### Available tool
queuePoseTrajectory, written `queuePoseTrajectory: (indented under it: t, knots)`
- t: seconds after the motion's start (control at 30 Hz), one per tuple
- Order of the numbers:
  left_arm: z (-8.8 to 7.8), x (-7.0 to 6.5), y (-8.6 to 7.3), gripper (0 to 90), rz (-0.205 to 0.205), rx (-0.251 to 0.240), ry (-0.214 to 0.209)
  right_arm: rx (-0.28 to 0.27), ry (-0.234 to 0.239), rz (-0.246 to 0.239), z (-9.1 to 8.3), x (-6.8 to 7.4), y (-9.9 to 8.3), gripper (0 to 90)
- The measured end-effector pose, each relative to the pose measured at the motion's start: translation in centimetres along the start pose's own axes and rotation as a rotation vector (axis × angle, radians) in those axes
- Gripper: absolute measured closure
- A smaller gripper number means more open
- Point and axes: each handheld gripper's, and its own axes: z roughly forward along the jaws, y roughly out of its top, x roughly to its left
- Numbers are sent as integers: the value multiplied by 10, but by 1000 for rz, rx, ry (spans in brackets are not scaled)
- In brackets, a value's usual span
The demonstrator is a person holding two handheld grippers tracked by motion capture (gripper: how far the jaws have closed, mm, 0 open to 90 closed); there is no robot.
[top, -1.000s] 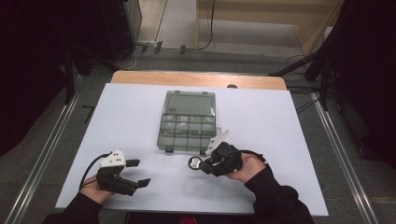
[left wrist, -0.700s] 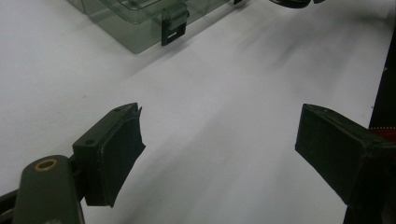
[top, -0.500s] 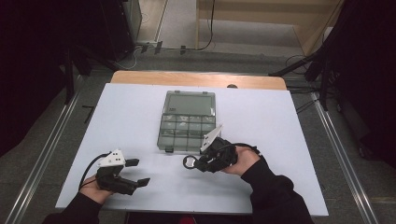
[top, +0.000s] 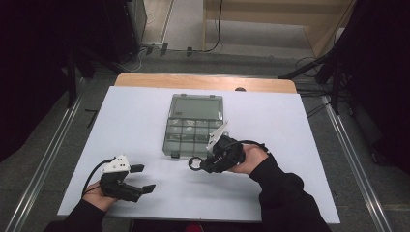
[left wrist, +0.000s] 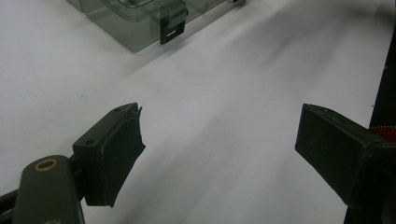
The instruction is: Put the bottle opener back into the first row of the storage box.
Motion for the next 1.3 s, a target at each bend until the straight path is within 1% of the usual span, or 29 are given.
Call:
queuePoseTrajectory:
  t: [0.13, 0.23, 0.53, 0.57, 0.7, 0.73, 0.8, 0.83, 1.03, 1.13, 1.17, 1.27, 1.3]
  knots:
    - [0, 0, 0, 143, 0, 0, -1, -2, 1, 4, -2, -3, 3, 659]
    - [0, 0, 0, 144, 0, 1, -1, 0, 7, -7, -4, -5, 6, 659]
    - [0, 0, 0, 143, 1, 1, -2, 0, 12, -10, -7, -11, 16, 659]
    - [0, 0, 0, 144, 1, 1, -3, 4, 22, -12, -7, -13, 18, 659]
    - [0, 0, 0, 143, 0, 0, -3, 8, 25, -21, -7, -15, 23, 659]
    - [0, 0, 0, 143, -1, 0, -4, 8, 19, -21, -7, -16, 24, 659]
    - [0, 0, 0, 143, 0, 0, -3, 8, 21, -12, -7, -18, 27, 659]
    - [0, 0, 0, 143, -1, -1, -4, 7, 19, -11, -8, -22, 29, 659]
    - [0, 0, 0, 143, 0, -1, -6, 6, 21, -2, -9, -30, 34, 659]
    - [1, 0, 0, 143, 0, 4, -9, 22, 24, -10, -8, -37, 37, 659]
    - [0, 0, 0, 144, -1, 2, -12, 32, 24, 0, -8, -40, 39, 659]
    - [0, 0, 0, 143, -2, 1, -10, 33, 21, -5, -9, -44, 42, 659]
    - [0, 0, 0, 144, -2, 1, -10, 23, 19, -4, -10, -47, 45, 660]
